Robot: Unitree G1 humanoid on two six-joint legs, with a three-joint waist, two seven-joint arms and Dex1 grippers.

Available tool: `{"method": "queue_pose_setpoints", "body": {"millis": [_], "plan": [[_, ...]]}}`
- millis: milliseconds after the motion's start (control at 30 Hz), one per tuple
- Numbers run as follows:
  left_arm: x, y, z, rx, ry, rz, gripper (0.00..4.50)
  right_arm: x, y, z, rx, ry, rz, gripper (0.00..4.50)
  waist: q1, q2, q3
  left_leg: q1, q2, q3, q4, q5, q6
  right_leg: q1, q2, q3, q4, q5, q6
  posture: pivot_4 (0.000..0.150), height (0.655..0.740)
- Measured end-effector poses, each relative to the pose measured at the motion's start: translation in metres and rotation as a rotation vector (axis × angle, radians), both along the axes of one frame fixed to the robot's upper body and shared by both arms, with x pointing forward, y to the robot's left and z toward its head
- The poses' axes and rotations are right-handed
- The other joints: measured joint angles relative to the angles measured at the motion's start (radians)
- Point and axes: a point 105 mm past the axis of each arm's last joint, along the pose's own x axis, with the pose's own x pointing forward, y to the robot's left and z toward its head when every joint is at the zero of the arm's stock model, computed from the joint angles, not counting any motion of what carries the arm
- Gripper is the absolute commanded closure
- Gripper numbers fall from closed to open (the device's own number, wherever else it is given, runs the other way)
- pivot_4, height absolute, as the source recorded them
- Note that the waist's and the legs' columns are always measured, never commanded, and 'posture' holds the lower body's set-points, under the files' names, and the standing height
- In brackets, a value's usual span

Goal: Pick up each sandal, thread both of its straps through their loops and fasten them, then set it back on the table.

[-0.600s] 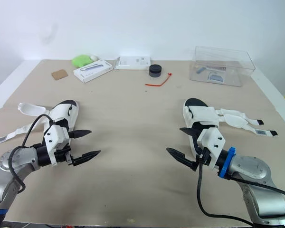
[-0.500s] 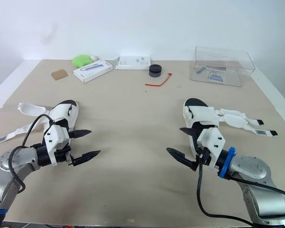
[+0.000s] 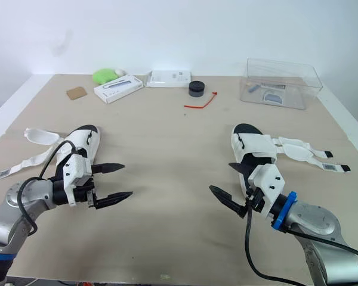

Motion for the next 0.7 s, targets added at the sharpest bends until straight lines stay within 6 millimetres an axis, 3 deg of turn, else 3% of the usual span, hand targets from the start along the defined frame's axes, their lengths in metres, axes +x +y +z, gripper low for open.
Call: {"method": "queue_pose_setpoints", "body": {"millis": [133,233,400,533,700], "plan": [[-0.008,-0.017,0.004,0.005,-0.003,-0.126,0.03,0.004,-0.017,0.001,0.091,0.015,-0.152,0.00,0.001,0.000,0.000,0.000,-0.001,0.000,0.000,0.000,0.000,0.000,-0.001,0.000,0.000,0.001,-0.001,0.150,0.7400],[-0.027,-0.041,0.011,0.007,-0.012,-0.328,0.03,0.009,-0.046,0.004,0.130,0.024,-0.345,0.00,0.002,0.000,0.000,0.000,-0.001,0.002,0.000,0.000,0.000,0.000,-0.001,0.001,0.000,0.001,-0.001,0.150,0.7400],[-0.040,-0.055,0.015,0.015,-0.007,-0.493,0.03,0.009,-0.066,0.003,0.192,0.065,-0.503,0.00,0.001,0.000,0.000,0.000,0.000,0.001,0.000,0.000,0.000,0.000,0.001,0.001,0.000,0.001,0.000,0.150,0.7400],[-0.032,-0.062,0.020,-0.003,-0.023,-0.518,0.03,0.009,-0.071,-0.001,0.208,0.107,-0.557,0.00,0.001,0.000,0.000,0.000,0.001,0.001,0.001,0.001,0.001,0.000,0.002,0.001,0.000,0.000,0.003,0.150,0.7400],[-0.012,-0.072,0.017,-0.051,-0.028,-0.461,0.03,0.019,-0.049,-0.002,0.207,0.143,-0.505,0.00,-0.006,0.000,0.000,0.000,0.002,0.005,0.001,0.001,0.002,0.000,0.003,0.003,0.000,0.001,0.004,0.150,0.7400]]}}
